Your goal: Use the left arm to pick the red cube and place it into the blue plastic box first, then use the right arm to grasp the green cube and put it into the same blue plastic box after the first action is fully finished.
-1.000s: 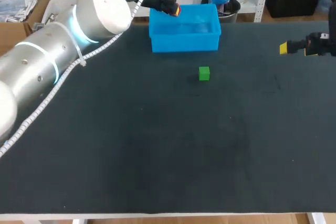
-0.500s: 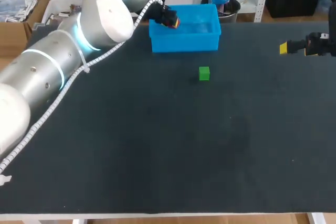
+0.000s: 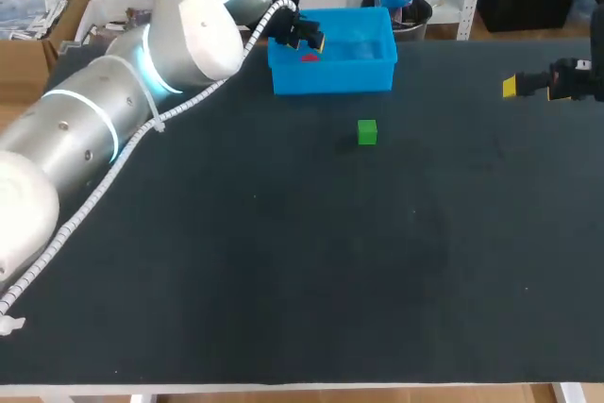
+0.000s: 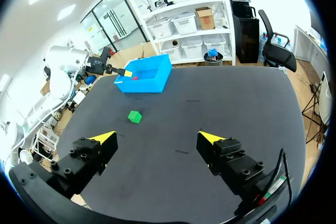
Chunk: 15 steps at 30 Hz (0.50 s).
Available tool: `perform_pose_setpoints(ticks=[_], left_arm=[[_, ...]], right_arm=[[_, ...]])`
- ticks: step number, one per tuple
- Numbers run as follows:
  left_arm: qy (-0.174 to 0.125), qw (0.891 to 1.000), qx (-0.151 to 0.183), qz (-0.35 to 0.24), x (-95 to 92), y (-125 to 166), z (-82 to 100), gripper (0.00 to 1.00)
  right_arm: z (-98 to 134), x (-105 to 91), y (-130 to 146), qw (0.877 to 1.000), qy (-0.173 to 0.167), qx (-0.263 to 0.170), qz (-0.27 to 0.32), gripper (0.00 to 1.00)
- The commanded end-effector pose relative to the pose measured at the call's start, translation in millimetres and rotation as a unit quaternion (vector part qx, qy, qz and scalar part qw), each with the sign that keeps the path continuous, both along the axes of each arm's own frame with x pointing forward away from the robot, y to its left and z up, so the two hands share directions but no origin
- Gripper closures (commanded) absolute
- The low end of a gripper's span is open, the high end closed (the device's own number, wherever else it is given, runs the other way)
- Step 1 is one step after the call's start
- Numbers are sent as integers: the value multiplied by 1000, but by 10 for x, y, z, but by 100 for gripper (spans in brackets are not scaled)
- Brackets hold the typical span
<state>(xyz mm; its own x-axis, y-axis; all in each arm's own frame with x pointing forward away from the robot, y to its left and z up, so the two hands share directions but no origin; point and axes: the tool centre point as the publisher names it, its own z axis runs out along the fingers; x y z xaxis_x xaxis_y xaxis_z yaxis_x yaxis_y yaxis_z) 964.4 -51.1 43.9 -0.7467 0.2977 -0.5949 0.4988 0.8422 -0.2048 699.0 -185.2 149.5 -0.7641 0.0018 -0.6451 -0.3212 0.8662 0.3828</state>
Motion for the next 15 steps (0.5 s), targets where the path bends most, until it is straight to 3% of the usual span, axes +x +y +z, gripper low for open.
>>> perform_pose_setpoints(ticks=[1, 8, 15], left_arm=[[45, 999, 23, -15, 209, -87, 17, 0], [15, 999, 24, -30, 132, -106, 350, 0], [-17, 999, 25, -41, -109, 25, 733, 0]], right_arm=[[0, 5, 5, 1000, 0, -1, 0, 0], [0, 5, 5, 1000, 0, -1, 0, 0], [0, 5, 5, 1000, 0, -1, 0, 0]])
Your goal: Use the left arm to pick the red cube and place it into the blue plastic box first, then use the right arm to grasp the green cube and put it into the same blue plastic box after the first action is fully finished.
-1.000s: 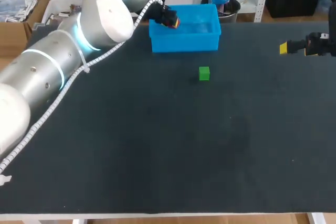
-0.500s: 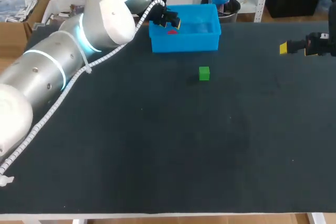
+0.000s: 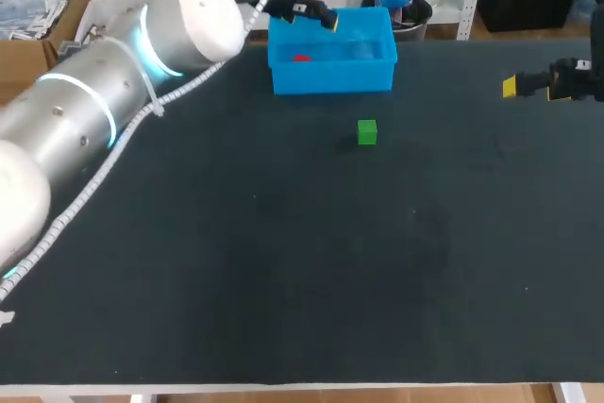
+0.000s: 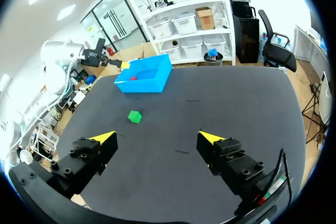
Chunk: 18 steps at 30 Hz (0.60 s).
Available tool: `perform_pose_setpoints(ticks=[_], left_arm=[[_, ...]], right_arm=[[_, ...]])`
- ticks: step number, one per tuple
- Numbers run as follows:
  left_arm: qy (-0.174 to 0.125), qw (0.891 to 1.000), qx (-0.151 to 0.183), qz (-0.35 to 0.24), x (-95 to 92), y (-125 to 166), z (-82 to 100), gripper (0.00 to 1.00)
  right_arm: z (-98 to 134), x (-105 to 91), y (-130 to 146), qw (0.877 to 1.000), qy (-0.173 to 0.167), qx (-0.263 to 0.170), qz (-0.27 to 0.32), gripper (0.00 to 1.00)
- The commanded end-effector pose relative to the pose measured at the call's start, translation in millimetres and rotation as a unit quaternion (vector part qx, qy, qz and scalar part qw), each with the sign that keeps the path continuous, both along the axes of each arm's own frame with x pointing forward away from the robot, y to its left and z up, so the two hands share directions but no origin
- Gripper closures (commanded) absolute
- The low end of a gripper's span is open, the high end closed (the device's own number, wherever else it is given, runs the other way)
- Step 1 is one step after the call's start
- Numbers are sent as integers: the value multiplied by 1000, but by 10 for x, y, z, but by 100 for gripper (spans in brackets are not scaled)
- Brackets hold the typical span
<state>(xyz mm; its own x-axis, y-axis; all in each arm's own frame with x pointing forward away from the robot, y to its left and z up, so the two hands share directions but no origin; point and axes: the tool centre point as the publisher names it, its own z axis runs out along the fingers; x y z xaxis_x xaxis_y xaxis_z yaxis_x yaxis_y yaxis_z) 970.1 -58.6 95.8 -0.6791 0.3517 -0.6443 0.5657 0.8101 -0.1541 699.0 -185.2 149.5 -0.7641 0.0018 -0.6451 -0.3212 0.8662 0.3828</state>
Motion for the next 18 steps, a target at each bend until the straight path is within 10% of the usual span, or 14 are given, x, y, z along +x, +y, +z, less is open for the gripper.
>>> perform_pose_setpoints(ticks=[1, 9, 18], left_arm=[[18, 1000, 20, -8, -221, 128, 268, 0], [1, 1000, 15, -1, -690, 409, 553, 0], [-40, 999, -27, -15, -1209, 745, 475, 0]], right_arm=[[0, 5, 4, 1000, 0, -1, 0, 0], [0, 5, 4, 1000, 0, -1, 0, 0], [0, 5, 4, 1000, 0, -1, 0, 0]])
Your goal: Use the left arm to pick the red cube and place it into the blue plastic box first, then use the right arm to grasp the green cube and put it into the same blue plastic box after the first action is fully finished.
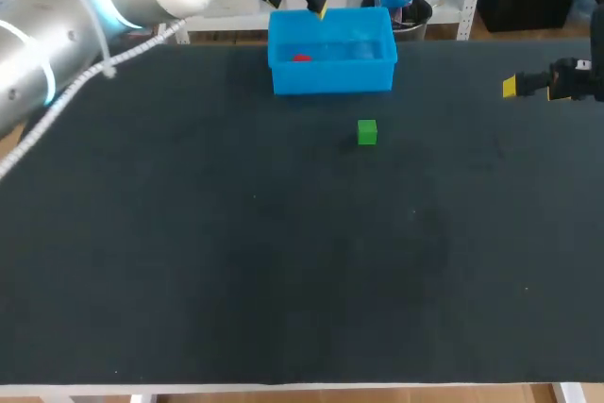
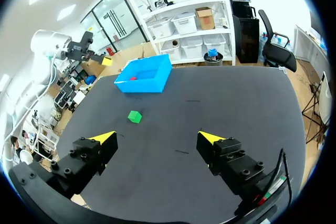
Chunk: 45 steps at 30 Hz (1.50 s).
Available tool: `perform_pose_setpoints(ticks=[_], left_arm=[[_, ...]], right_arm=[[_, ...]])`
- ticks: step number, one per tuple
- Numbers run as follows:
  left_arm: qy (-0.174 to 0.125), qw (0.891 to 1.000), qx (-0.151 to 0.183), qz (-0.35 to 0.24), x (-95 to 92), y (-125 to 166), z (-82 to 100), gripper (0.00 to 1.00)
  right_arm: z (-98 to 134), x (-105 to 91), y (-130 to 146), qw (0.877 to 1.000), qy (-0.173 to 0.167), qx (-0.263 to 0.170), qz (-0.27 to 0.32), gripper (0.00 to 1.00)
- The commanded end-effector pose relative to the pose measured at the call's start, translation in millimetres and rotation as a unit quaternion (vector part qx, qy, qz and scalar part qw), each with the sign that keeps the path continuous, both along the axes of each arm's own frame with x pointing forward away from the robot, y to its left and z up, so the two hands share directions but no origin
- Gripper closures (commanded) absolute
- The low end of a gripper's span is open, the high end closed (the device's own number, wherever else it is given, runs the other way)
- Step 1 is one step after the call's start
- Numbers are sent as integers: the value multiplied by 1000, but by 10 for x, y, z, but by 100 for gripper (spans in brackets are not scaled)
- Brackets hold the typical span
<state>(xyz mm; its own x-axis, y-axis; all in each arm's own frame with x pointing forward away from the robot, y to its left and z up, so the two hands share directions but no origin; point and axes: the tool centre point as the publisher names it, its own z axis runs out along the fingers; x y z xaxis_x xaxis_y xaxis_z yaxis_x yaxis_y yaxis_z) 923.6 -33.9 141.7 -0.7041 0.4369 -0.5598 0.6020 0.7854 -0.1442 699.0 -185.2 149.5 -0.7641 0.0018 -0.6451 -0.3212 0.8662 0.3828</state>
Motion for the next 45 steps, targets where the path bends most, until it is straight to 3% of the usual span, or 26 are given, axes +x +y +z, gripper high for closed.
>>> perform_pose_setpoints(ticks=[1, 16, 22, 30, 45], left_arm=[[-85, 994, -68, 15, -814, 542, 11, 0], [-129, 986, -104, 19, -1926, 1113, 116, 0], [-136, 983, -123, 22, -2231, 1275, 53, 0], [-128, 982, -138, 19, -2294, 1328, -44, 0], [-101, 982, -159, -25, -2272, 1258, -8, 0]], right_arm=[[0, 5, 5, 1000, 0, -1, 0, 0], [0, 5, 5, 1000, 0, -1, 0, 0], [0, 5, 5, 1000, 0, -1, 0, 0], [0, 5, 5, 1000, 0, -1, 0, 0], [0, 5, 5, 1000, 0, -1, 0, 0]])
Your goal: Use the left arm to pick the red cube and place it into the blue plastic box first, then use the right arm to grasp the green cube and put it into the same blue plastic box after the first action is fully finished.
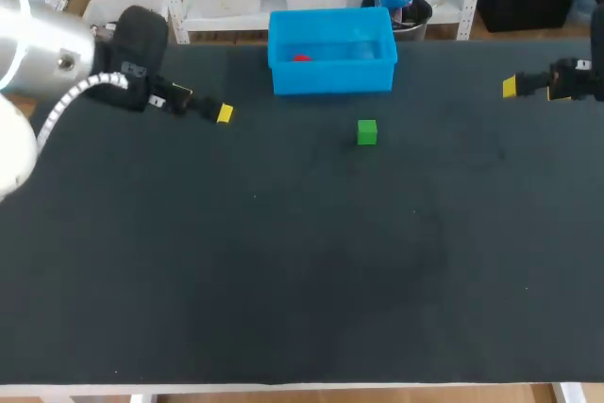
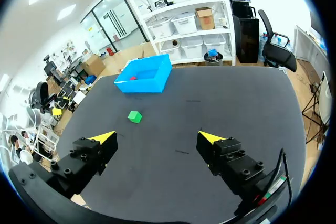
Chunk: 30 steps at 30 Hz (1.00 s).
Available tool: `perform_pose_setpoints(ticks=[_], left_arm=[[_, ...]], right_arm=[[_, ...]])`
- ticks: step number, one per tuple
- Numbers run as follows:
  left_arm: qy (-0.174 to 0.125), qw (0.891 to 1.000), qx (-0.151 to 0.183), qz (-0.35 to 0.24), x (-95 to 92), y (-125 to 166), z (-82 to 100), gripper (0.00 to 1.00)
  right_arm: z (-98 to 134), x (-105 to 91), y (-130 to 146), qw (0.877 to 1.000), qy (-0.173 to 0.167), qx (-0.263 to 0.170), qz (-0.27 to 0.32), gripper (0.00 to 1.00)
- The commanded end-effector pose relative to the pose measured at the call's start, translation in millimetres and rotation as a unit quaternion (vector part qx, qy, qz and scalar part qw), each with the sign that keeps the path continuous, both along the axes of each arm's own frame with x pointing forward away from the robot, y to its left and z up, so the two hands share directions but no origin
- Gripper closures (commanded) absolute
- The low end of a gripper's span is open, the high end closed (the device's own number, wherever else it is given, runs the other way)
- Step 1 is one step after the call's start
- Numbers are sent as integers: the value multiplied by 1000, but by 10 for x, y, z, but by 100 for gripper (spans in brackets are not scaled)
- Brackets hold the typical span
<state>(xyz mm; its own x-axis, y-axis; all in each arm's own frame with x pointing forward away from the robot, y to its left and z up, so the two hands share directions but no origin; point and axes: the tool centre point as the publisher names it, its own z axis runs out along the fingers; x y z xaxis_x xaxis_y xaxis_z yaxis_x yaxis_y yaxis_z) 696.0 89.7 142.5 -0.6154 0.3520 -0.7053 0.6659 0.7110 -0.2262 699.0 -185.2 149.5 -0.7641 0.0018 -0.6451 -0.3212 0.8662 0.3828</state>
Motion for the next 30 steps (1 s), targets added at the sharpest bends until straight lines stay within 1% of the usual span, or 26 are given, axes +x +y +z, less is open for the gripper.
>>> perform_pose_setpoints(ticks=[1, 6, 8, 17, 19, 20, 22, 24, 26, 30], left_arm=[[-46, 997, -64, 4, 3, 24, -15, 0], [-41, 997, -63, -10, -28, 33, 12, 0], [-45, 997, -53, -17, -36, 31, 22, 0], [-45, 997, -53, -17, -36, 31, 22, 0], [-45, 997, -53, -17, -36, 31, 22, 0], [-45, 997, -53, -17, -36, 31, 22, 0], [-45, 997, -53, -17, -36, 31, 22, 0], [-45, 997, -53, -17, -36, 31, 22, 0], [-45, 997, -53, -17, -36, 31, 22, 0], [-45, 997, -53, -17, -36, 31, 22, 0]], right_arm=[[0, 5, 4, 1000, 0, -1, 0, 0], [0, 5, 4, 1000, 0, -1, 0, 0], [0, 5, 4, 1000, 0, -1, 0, 0], [0, 5, 4, 1000, 0, -1, 0, 0], [-2, 48, 60, 999, 11, -38, 2, 0], [5, 72, 110, 999, 12, -42, 6, 0], [12, 123, 185, 998, 31, -63, 6, 0], [21, 175, 255, 997, 42, -67, 2, 0], [7, 231, 315, 994, 68, -81, -10, 0], [-16, 334, 450, 988, 96, -117, -20, 0]])
